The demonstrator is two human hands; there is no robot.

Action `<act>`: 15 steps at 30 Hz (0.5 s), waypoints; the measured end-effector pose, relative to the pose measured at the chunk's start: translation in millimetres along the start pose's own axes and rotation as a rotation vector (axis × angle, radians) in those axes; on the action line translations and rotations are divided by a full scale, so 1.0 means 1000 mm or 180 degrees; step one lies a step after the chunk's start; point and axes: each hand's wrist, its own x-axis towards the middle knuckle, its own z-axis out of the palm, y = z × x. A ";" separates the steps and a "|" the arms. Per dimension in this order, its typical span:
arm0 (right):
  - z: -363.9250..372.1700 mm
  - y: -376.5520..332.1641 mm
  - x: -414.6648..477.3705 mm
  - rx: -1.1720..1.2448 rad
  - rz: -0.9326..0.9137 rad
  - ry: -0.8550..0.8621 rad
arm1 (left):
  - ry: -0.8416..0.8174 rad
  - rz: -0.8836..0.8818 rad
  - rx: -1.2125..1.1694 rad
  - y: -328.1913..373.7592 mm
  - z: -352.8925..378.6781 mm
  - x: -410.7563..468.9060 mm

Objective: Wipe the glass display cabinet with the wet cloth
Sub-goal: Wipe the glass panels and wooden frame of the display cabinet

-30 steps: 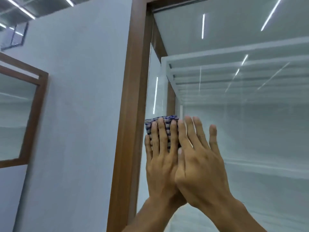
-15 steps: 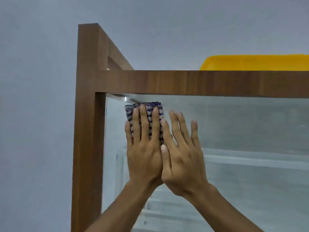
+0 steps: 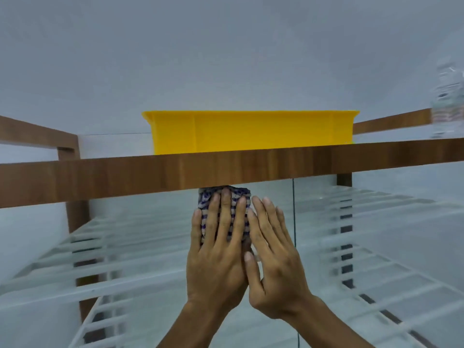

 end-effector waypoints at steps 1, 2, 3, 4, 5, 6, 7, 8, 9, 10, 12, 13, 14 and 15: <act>-0.012 0.014 -0.003 0.0033 -0.0034 0.0038 | 0.0050 -0.0001 -0.0040 0.013 0.006 0.008; -0.024 0.029 -0.006 0.0080 -0.0086 0.0067 | 0.0153 -0.0101 -0.0128 0.026 0.011 0.016; -0.036 0.044 -0.007 0.0123 -0.0136 0.0096 | 0.0303 -0.0303 -0.0308 0.040 0.015 0.023; -0.047 0.061 -0.008 0.0141 -0.0173 0.0143 | 0.0476 -0.0555 -0.0581 0.057 0.018 0.030; -0.058 0.079 -0.008 0.0133 -0.0194 0.0194 | 0.0635 -0.0769 -0.0884 0.076 0.021 0.037; -0.068 0.098 -0.008 0.0107 -0.0194 0.0217 | 0.0718 -0.0889 -0.1126 0.097 0.025 0.044; -0.078 0.117 -0.008 0.0056 -0.0182 0.0208 | 0.0721 -0.0940 -0.1244 0.118 0.029 0.049; -0.086 0.135 -0.009 -0.0011 -0.0170 0.0174 | 0.0692 -0.0989 -0.1217 0.137 0.033 0.054; -0.093 0.151 -0.011 -0.0070 -0.0167 0.0127 | 0.0673 -0.1080 -0.1091 0.151 0.038 0.058; -0.100 0.165 -0.013 -0.0101 -0.0184 0.0076 | 0.0673 -0.1194 -0.0922 0.160 0.043 0.061; -0.106 0.187 -0.019 -0.0123 -0.0264 -0.0049 | 0.0685 -0.1324 -0.0560 0.168 0.049 0.062; -0.107 0.194 -0.022 -0.0138 -0.0288 -0.0124 | 0.0673 -0.1282 -0.0397 0.168 0.049 0.059; -0.106 0.201 -0.025 -0.0149 -0.0293 -0.0190 | 0.0633 -0.1149 -0.0263 0.170 0.049 0.057; -0.105 0.207 -0.027 -0.0157 -0.0298 -0.0230 | 0.0554 -0.0910 -0.0148 0.172 0.050 0.054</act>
